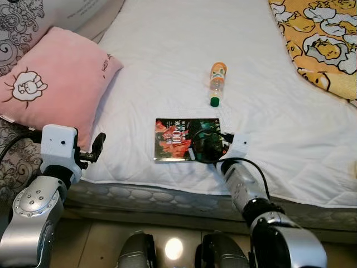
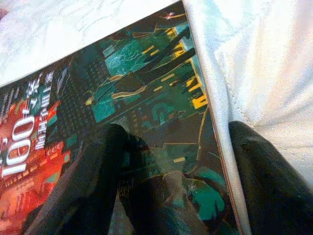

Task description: Clean up the room

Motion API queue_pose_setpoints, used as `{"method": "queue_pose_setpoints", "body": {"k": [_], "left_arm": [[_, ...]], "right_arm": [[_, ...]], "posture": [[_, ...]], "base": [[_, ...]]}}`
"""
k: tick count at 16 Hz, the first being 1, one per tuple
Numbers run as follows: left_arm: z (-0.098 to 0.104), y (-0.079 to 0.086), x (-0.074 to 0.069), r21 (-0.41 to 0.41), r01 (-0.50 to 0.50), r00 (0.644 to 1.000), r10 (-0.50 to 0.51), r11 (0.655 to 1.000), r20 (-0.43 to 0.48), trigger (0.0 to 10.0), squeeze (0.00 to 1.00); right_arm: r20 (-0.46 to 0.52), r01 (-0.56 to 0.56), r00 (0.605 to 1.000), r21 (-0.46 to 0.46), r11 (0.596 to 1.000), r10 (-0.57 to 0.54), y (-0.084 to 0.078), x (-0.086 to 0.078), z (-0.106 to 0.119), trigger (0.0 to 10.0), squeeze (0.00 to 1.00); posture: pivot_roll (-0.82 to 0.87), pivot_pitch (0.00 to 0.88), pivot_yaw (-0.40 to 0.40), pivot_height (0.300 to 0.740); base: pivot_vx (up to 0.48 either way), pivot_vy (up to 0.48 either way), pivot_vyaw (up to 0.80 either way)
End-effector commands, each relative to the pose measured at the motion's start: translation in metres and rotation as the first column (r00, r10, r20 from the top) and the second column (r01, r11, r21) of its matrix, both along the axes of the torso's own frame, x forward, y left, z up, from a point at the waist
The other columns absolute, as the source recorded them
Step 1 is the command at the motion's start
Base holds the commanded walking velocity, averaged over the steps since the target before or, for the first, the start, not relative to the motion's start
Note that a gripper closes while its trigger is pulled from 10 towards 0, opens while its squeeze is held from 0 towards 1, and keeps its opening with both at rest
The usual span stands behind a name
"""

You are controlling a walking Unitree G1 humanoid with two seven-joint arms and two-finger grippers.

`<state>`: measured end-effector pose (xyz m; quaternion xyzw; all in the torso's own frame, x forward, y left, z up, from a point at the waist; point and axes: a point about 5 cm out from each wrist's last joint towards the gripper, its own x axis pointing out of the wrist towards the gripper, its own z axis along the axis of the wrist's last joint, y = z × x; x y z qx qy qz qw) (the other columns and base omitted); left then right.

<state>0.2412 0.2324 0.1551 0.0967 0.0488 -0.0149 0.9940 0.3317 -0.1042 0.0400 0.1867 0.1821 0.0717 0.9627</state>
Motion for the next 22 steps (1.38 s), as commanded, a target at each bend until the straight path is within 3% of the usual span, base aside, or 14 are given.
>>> {"method": "queue_pose_setpoints", "body": {"k": [1, 2, 4, 8, 9, 10, 13, 16, 18, 21, 22], "left_arm": [[0.001, 0.003, -0.001, 0.003, -0.016, 1.000, 0.016, 1.000, 0.003, 10.0, 0.00], [0.001, 0.002, 0.000, 0.001, -0.018, 1.000, 0.018, 1.000, 0.004, 10.0, 0.00], [0.000, 0.002, 0.000, -0.002, -0.016, 1.000, 0.016, 1.000, 0.005, 10.0, 0.00], [-0.001, 0.000, 0.002, -0.007, -0.015, 1.000, 0.015, 1.000, 0.005, 10.0, 0.00], [-0.002, 0.000, 0.002, -0.007, -0.015, 1.000, 0.015, 1.000, 0.005, 10.0, 0.00], [-0.002, -0.001, 0.003, -0.008, -0.015, 1.000, 0.015, 1.000, 0.004, 10.0, 0.00], [-0.002, -0.001, 0.004, -0.008, -0.013, 1.000, 0.013, 1.000, 0.007, 10.0, 0.00], [-0.002, -0.001, 0.005, -0.006, -0.015, 1.000, 0.015, 1.000, 0.010, 10.0, 0.00], [-0.001, -0.001, 0.005, -0.005, -0.018, 1.000, 0.018, 1.000, 0.014, 10.0, 0.00], [0.000, 0.000, 0.005, -0.004, -0.021, 1.000, 0.021, 1.000, 0.018, 10.0, 0.00], [0.000, 0.001, 0.004, -0.003, -0.025, 0.999, 0.025, 1.000, 0.020, 10.0, 0.00]], "right_arm": [[-0.038, -0.132, 0.991, -0.045, 0.990, 0.130, 0.030, -0.015, -0.012, 10.0, 0.00], [0.019, -0.146, 0.988, -0.174, 0.974, 0.152, 0.030, -0.020, -0.013, 10.0, 0.00], [0.049, -0.145, 0.986, -0.242, 0.959, 0.162, 0.030, -0.029, -0.017, 10.0, 0.00], [0.143, -0.003, 0.987, -0.414, 0.910, 0.068, 0.011, -0.041, -0.017, 10.0, 0.00], [0.162, 0.000, 0.984, -0.404, 0.915, 0.071, 0.012, -0.041, -0.015, 10.0, 0.76], [0.194, 0.001, 0.977, -0.405, 0.914, 0.085, 0.014, -0.038, -0.009, 10.0, 1.00], [0.254, 0.025, 0.962, -0.439, 0.898, 0.097, 0.018, -0.030, 0.004, 10.0, 1.00], [0.192, 0.037, 0.981, -0.291, 0.956, 0.020, 0.024, -0.020, 0.006, 10.0, 1.00], [0.139, 0.053, 0.990, -0.118, 0.992, -0.036, 0.028, -0.012, 0.010, 10.0, 1.00], [0.168, 0.091, 0.983, -0.136, 0.987, -0.067, 0.023, -0.005, 0.017, 10.0, 1.00], [0.228, 0.091, 0.973, -0.198, 0.976, -0.044, 0.022, -0.003, 0.024, 10.0, 0.00]], "posture": [[0.20, 0.154, 0.011, 0.685], [0.19, 0.153, 0.010, 0.685], [0.18, 0.151, 0.007, 0.685], [0.17, 0.151, 0.004, 0.685], [0.17, 0.150, 0.005, 0.685], [0.17, 0.147, 0.005, 0.685], [0.17, 0.146, 0.006, 0.685], [0.17, 0.145, 0.005, 0.685], [0.18, 0.145, 0.002, 0.685], [0.18, 0.145, 0.000, 0.685], [0.18, 0.145, 0.000, 0.685]], "base": [[0.000, 0.000, 0.00], [0.000, 0.000, 0.00], [0.000, 0.000, 0.00], [0.000, 0.000, 0.00], [0.000, 0.000, 0.00], [0.000, 0.000, 0.00], [0.000, 0.000, 0.00], [0.000, 0.000, 0.00], [0.000, 0.000, 0.00], [0.000, 0.000, 0.00], [0.000, 0.000, 0.00]]}}
